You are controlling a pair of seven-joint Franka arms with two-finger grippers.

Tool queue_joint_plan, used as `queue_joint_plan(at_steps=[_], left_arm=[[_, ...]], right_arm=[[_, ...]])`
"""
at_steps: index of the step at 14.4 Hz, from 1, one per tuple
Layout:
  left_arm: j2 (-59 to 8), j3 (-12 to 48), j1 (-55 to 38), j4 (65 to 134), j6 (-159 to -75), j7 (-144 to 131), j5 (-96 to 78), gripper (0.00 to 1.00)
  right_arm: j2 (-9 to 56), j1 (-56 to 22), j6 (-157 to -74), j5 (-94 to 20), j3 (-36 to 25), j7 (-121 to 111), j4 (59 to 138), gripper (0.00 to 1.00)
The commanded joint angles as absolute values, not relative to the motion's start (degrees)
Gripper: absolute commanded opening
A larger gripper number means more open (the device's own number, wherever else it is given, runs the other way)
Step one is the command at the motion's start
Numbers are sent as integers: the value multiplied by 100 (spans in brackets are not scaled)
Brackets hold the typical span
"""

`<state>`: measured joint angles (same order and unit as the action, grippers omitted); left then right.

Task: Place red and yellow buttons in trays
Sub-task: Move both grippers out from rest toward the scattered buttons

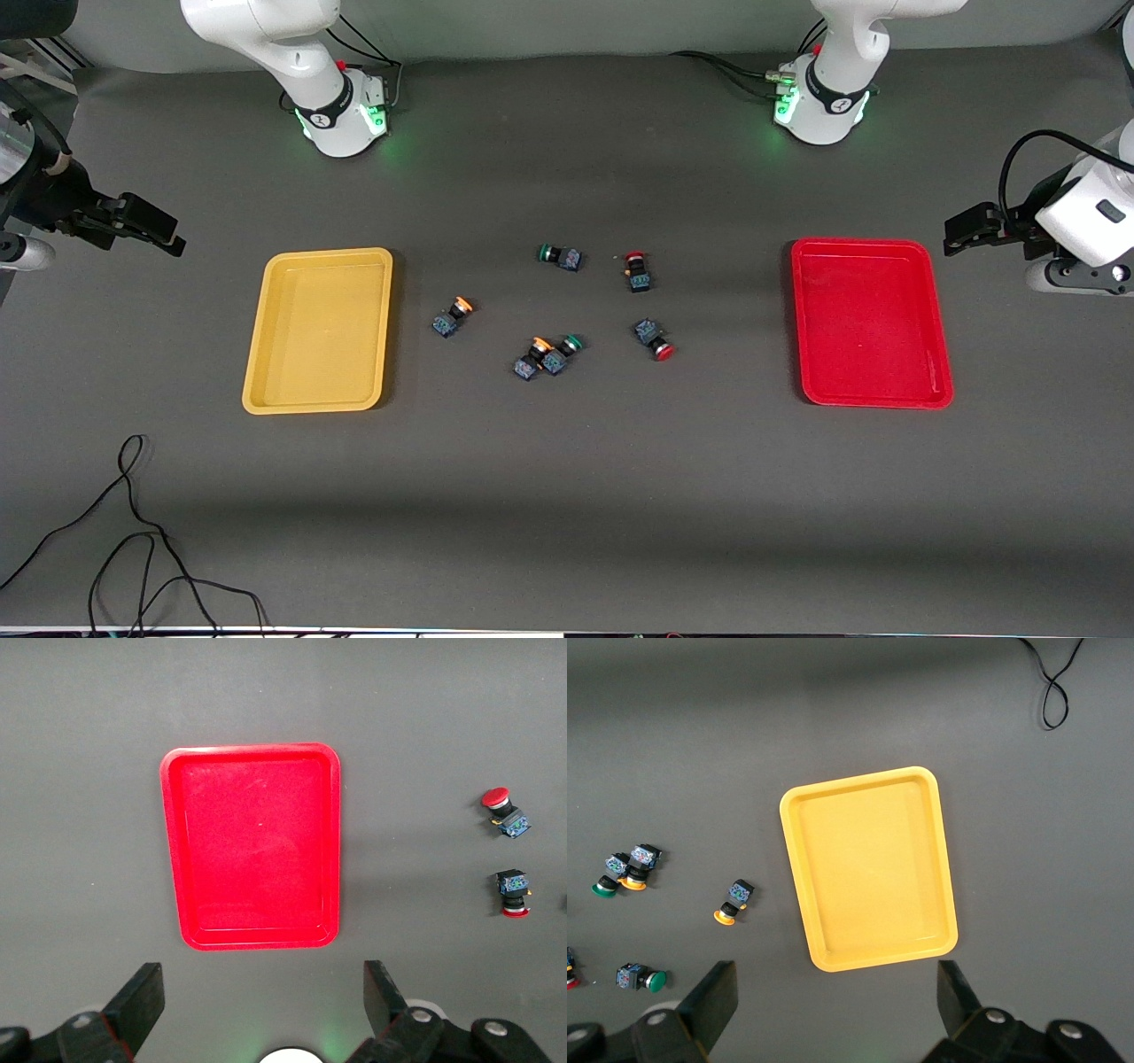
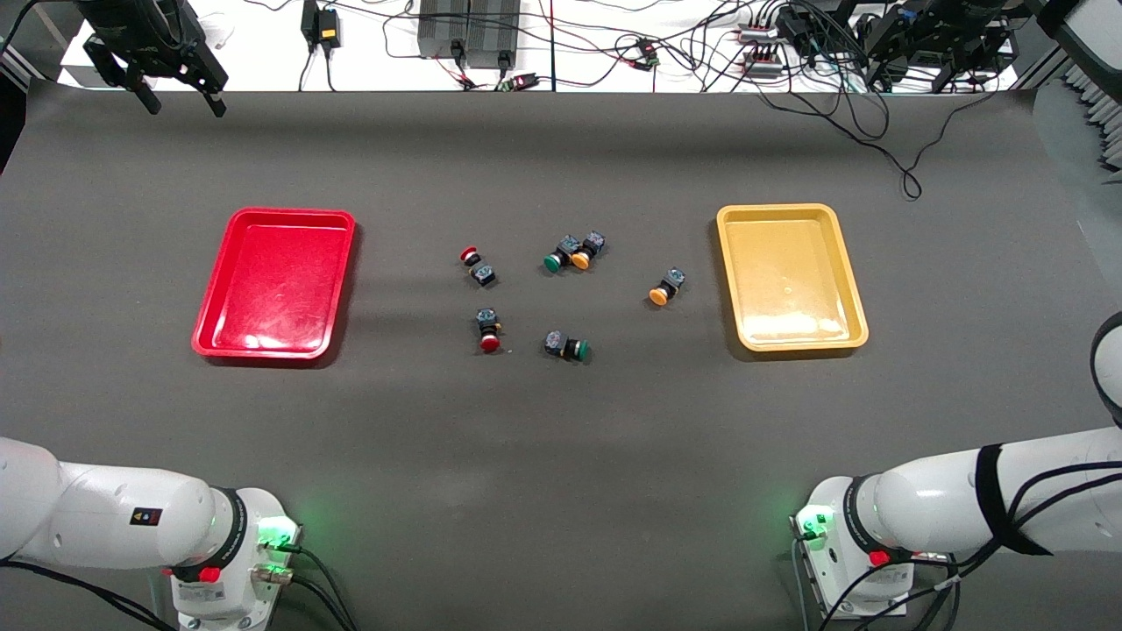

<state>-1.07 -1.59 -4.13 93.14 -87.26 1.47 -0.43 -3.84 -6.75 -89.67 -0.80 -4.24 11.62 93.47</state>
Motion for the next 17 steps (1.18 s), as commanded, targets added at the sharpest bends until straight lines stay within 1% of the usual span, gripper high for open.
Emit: queue_joint_plan(at_steps=[1, 6, 7, 10, 13, 15, 16, 17], left_arm=[[-26, -255, -519, 9272, -8561, 211, -9, 100], [-9, -237, -536, 9272, -8552, 167, -18, 100], [0, -220, -554, 9281, -8552, 115, -18, 100], [44, 34, -554, 9421, -8569, -121, -18, 100], [79, 534, -545, 9676, -8613, -718, -52, 100], [219, 895, -545, 9931, -8727, -1132, -166, 100], [237, 1079, -554, 10010, -8771, -1395, -254, 100], [237, 1342, -554, 10063, -8858, -1772, -264, 100]], right_arm=[[-413, -641, -8939, -123, -404, 1142, 9299, 100], [-150, -720, -8956, -184, -343, 1361, 9316, 100], [-19, -843, -9043, -193, -334, 1606, 9325, 100], [350, -1474, -9639, -193, -343, 2493, 9535, 100], [851, -2186, -10246, -141, -334, 3775, 9764, 100], [1263, -2617, -10659, -132, -343, 4409, 9939, 100], [1405, -2750, -10913, -123, -343, 4630, 10114, 100], [1519, -2803, -11351, -123, -343, 4788, 10447, 100]])
